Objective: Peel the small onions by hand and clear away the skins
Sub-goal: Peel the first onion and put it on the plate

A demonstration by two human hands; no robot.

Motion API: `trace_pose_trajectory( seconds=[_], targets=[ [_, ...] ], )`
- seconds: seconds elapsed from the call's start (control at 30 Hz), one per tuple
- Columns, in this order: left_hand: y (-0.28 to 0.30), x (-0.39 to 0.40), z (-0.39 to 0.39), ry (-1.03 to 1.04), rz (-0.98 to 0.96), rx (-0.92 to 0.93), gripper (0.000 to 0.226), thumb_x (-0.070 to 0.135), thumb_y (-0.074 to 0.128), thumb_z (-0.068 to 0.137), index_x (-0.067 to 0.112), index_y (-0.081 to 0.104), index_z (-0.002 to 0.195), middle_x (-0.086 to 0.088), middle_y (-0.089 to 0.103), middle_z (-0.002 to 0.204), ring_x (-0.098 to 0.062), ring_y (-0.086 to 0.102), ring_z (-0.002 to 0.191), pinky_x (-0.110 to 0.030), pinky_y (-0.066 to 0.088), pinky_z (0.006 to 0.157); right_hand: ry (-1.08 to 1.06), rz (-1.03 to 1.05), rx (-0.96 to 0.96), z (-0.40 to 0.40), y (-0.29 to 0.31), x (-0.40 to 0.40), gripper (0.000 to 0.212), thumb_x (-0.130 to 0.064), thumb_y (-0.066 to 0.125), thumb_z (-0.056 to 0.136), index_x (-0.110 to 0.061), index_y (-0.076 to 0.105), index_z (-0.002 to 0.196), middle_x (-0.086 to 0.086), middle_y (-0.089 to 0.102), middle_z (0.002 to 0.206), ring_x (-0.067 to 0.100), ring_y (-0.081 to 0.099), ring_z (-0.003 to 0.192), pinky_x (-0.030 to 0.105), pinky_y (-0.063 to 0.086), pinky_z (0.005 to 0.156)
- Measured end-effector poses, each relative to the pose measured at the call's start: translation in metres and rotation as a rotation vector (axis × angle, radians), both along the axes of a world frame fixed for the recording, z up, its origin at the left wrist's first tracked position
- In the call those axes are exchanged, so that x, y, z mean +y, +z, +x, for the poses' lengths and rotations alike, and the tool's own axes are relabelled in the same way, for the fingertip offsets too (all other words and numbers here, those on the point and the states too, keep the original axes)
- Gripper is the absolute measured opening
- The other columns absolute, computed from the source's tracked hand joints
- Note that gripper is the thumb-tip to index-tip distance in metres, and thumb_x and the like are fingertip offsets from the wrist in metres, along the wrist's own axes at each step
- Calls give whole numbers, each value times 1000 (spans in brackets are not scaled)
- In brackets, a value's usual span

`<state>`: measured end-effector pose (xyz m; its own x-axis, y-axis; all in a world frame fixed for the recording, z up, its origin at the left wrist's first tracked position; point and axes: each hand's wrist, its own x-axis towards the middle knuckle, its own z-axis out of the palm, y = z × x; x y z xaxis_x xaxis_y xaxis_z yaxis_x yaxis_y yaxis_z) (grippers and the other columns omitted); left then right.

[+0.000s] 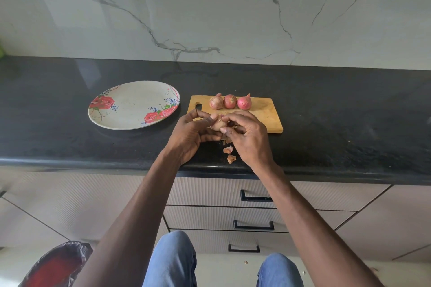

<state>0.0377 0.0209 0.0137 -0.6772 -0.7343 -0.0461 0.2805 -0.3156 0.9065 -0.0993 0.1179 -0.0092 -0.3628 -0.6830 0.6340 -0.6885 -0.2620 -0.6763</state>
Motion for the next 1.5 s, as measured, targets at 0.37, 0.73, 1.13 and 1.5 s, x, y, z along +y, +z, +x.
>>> trace_pose_trajectory(
  seconds=[0.37,0.73,1.13,1.5],
  targets=[
    [2,1,0,4,1,-14,12,3,64,93,6,53,87,-19,71,82,-26,71,60,-28,60,53,-77,-50,144,4,-4,1,19,6,75,82,-1,76,100,6,67,100,11,63,92,14,52,83],
    [2,1,1,0,-47,-28,14,1,64,93,6,53,86,-19,71,81,-25,71,59,-29,61,54,-78,-13,140,5,-2,0,26,5,75,82,0,75,108,7,68,101,14,64,93,12,52,84],
    [3,4,-1,11,13,-2,16,9,67,89,6,51,91,-23,71,83,-28,73,63,-28,59,52,-104,50,48,4,1,1,12,3,70,87,-6,66,93,1,67,96,13,64,90,28,56,81],
    [0,4,-2,-87,25,54,43,-2,66,83,-2,53,124,-18,71,112,-33,69,108,-44,56,97,-178,122,-247,-3,6,-3,14,-21,80,84,-10,80,93,-1,71,93,8,66,88,21,53,77]
  ],
)
